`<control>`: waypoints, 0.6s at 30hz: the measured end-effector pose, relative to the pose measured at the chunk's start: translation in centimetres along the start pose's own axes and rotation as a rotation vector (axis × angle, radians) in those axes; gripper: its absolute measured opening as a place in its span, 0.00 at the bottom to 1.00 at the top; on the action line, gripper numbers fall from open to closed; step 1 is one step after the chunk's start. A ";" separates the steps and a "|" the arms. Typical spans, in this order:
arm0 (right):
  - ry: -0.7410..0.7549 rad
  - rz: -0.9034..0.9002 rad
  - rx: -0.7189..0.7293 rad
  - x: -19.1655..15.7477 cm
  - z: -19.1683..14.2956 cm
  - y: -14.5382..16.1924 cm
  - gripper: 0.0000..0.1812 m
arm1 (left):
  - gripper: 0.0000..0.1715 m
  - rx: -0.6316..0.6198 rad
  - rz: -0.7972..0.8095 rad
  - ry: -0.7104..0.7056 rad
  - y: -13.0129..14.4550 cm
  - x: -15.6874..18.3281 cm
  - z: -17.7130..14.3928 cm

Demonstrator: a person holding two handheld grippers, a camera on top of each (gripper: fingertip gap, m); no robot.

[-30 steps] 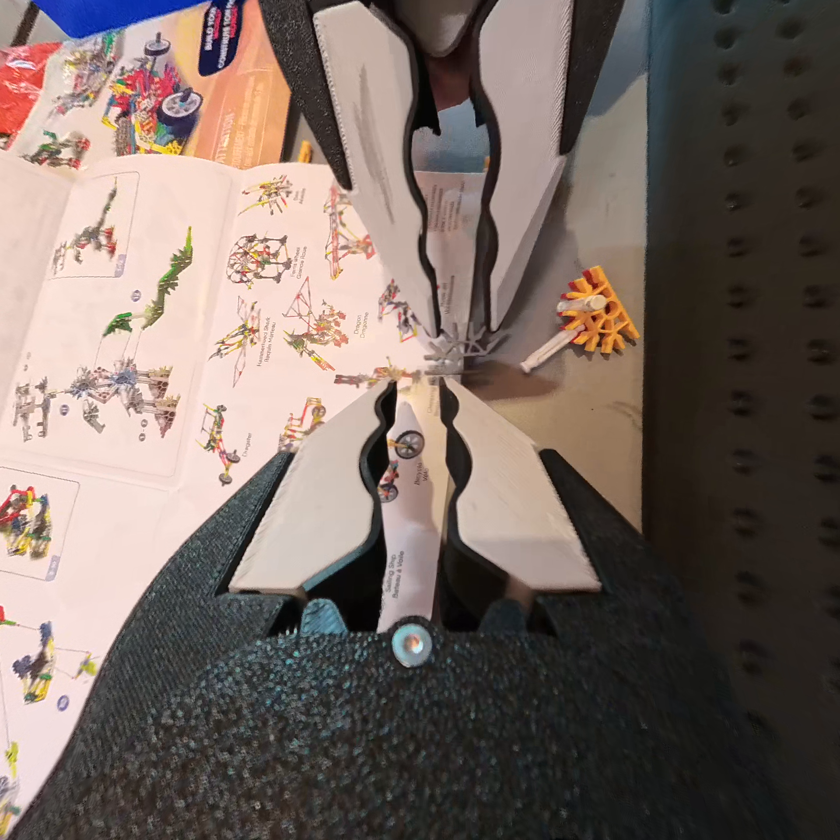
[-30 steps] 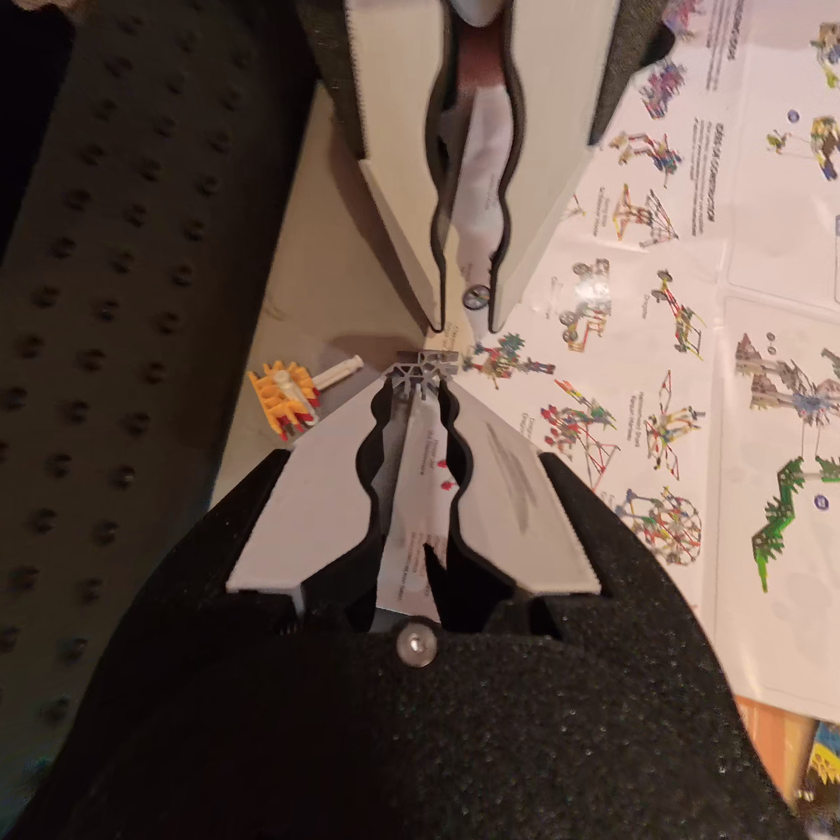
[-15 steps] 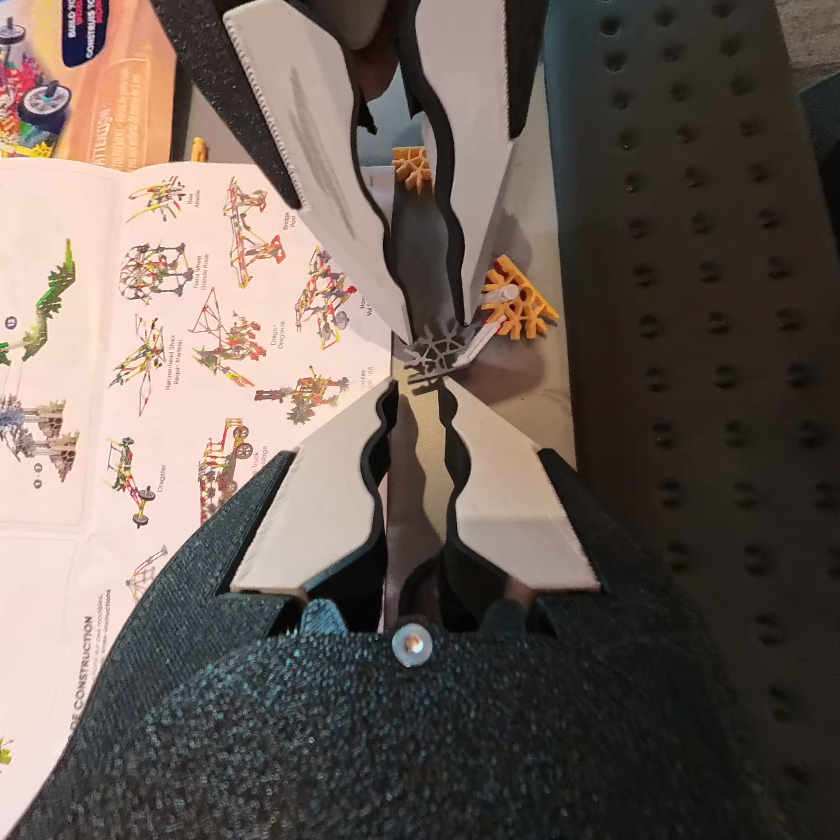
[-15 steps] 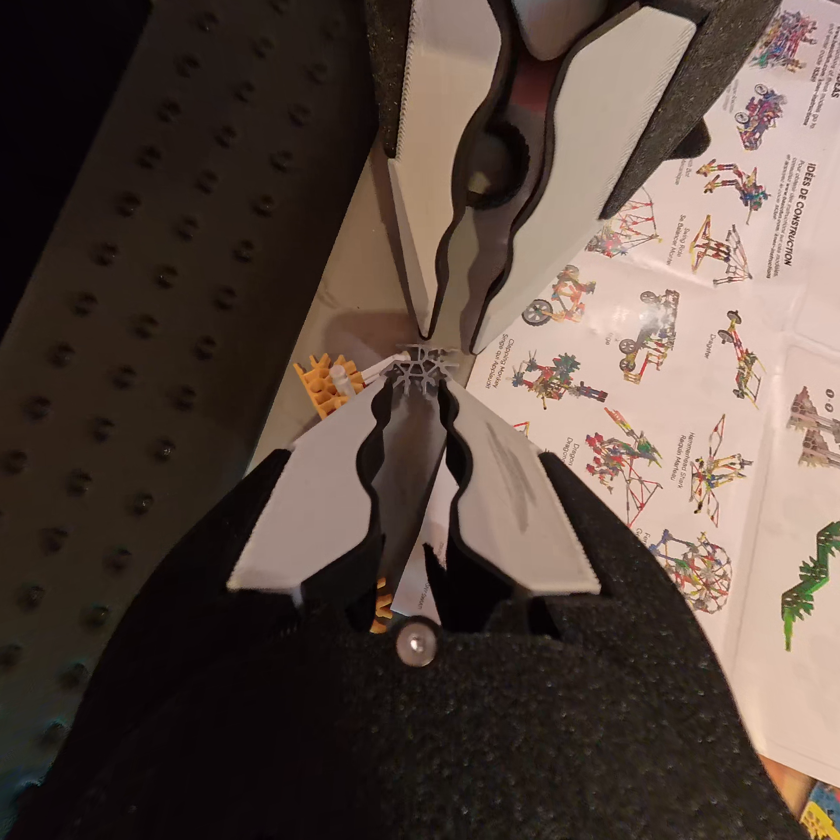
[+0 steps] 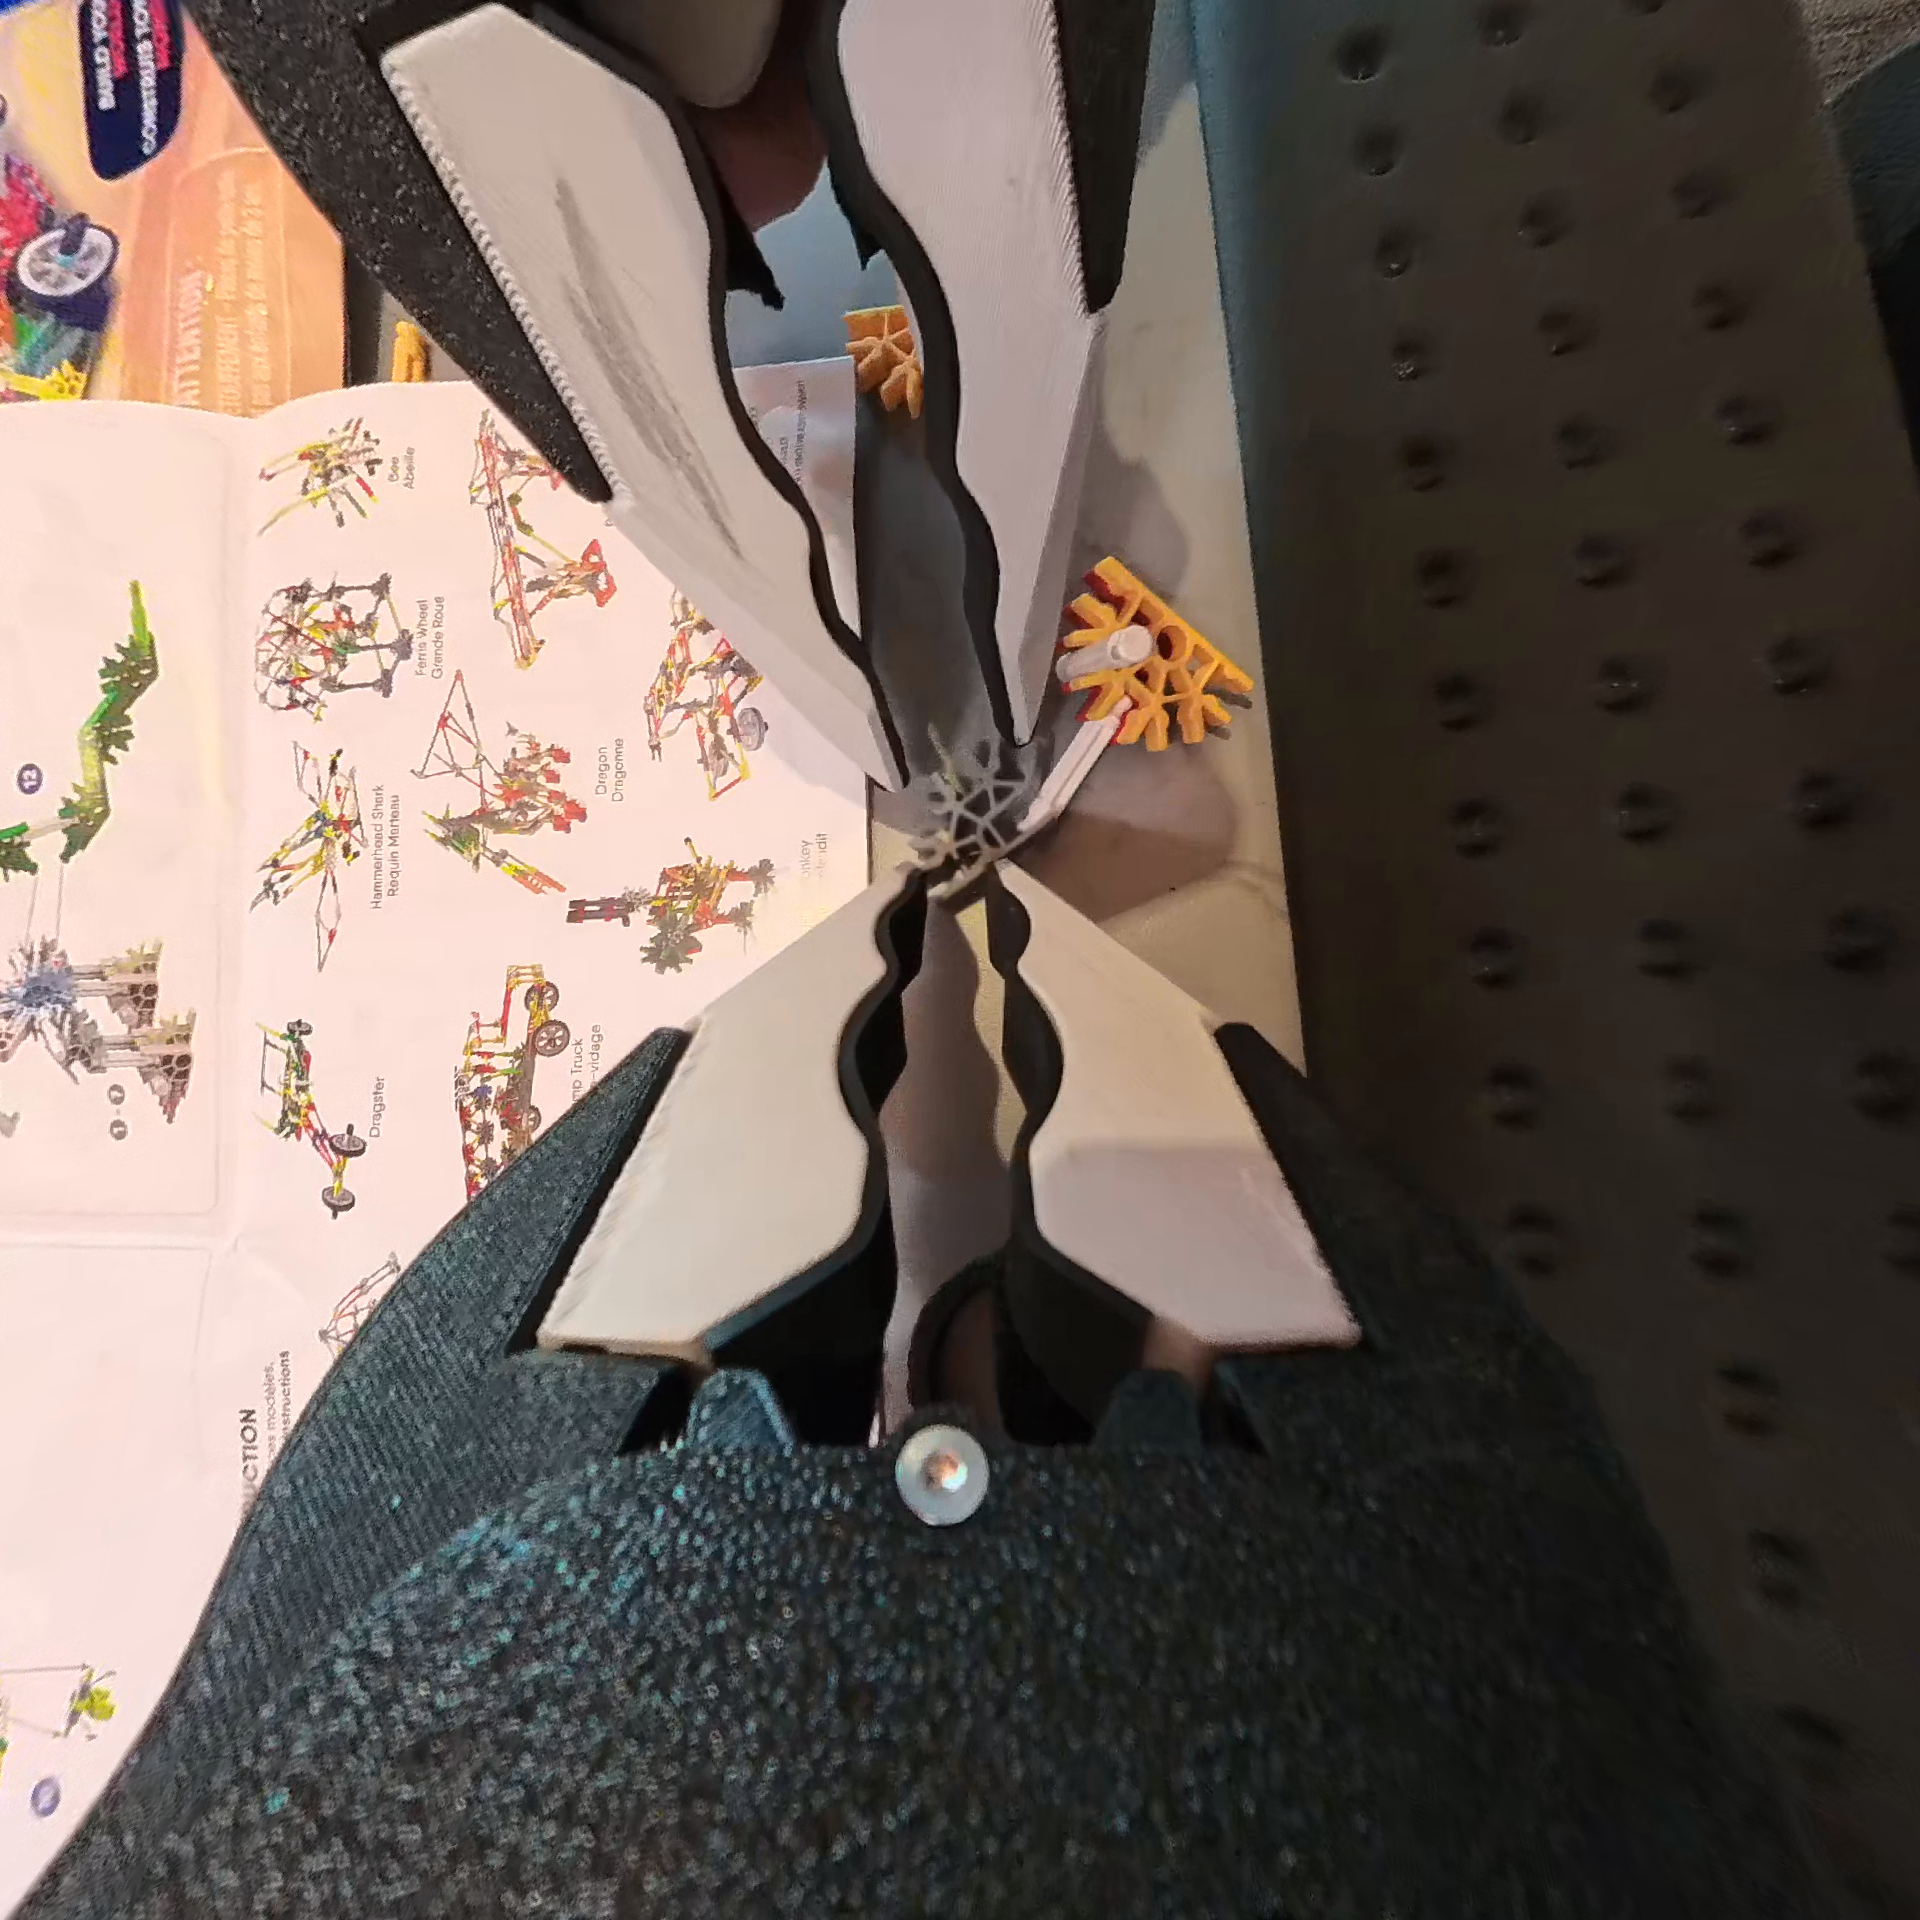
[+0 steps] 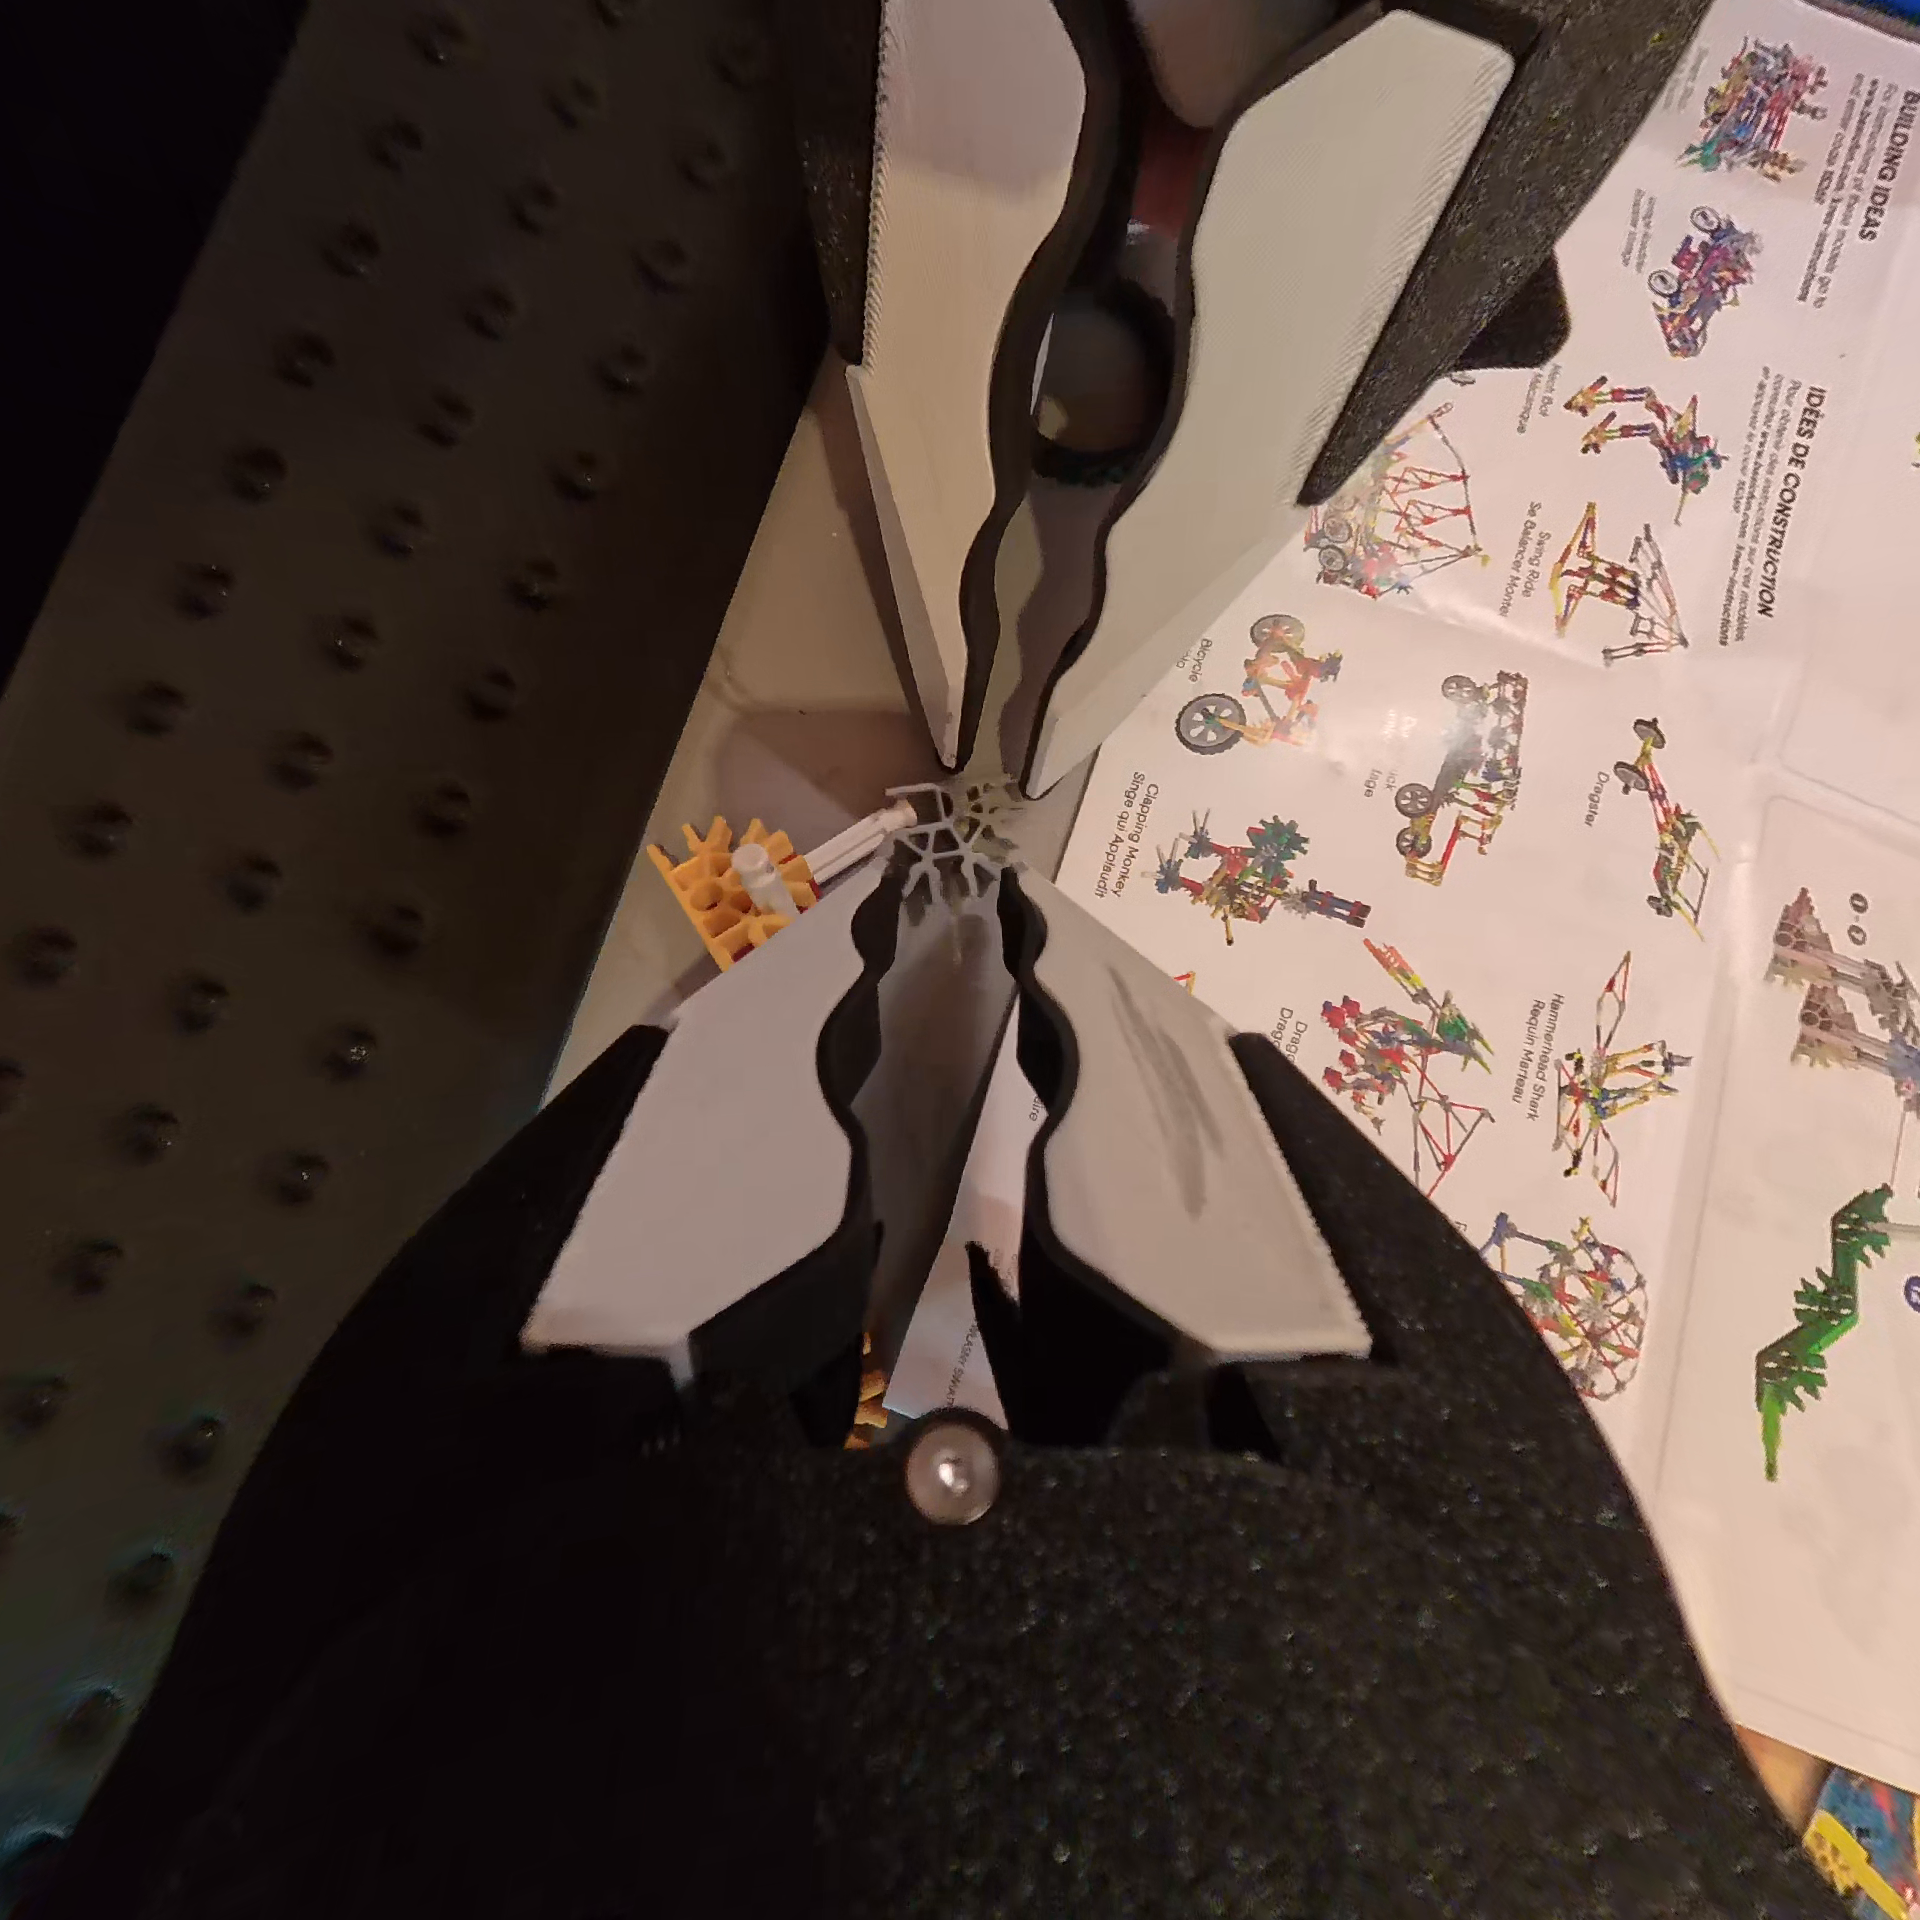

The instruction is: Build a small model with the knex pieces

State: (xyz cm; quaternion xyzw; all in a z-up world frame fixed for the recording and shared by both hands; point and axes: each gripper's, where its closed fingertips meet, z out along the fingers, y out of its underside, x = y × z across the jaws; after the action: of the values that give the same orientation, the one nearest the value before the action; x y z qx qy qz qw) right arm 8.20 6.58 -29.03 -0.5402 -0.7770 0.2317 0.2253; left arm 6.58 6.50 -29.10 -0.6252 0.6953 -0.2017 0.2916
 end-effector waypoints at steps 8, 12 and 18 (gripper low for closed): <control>0.011 0.008 0.000 0.2 -0.3 0.0 0.09 | 0.07 -0.019 0.021 0.023 0.2 0.6 0.0; 0.007 0.017 0.009 0.3 -0.5 -0.2 0.08 | 0.07 -0.011 0.040 0.014 0.0 0.5 -0.3; -0.013 0.039 0.018 0.0 -0.4 -0.2 0.03 | 0.05 0.002 0.040 0.007 -0.2 0.6 0.1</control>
State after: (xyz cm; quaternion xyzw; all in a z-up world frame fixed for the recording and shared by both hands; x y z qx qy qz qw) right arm 8.25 6.57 -28.56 -0.5519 -0.7655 0.2464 0.2205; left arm 6.76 5.89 -29.13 -0.6101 0.7085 -0.1985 0.2939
